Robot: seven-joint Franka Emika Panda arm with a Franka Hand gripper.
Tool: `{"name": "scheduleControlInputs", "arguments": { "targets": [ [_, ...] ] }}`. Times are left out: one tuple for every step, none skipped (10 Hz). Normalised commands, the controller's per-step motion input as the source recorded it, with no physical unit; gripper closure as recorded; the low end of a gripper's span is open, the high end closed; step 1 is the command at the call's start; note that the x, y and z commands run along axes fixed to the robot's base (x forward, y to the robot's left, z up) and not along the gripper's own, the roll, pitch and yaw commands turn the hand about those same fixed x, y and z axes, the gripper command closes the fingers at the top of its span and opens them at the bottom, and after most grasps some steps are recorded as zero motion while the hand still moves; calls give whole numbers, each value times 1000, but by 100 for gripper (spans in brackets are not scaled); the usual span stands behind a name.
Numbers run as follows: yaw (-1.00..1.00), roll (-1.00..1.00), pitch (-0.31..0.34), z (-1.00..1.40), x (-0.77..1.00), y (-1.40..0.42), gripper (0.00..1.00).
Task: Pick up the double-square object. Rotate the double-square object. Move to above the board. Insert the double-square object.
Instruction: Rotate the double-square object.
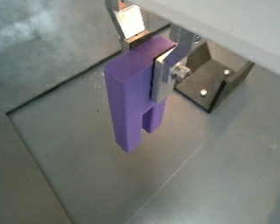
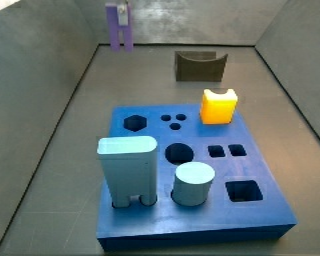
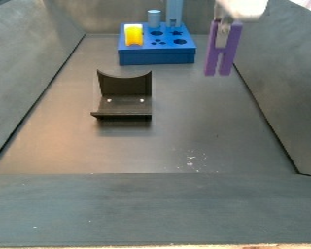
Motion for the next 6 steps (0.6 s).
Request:
{"name": "scheduleControlInputs", "arguments": {
  "targets": [
    [8, 20, -50, -1000, 29, 5, 100],
    [7, 23, -50, -1000, 29, 6, 100],
    [7, 25, -52, -1000, 30, 8, 100],
    [6, 28, -53, -907, 27, 9, 100],
    [5, 29, -53, -821, 26, 9, 100],
    [3, 31, -50, -649, 24, 10, 100]
  ]
}}
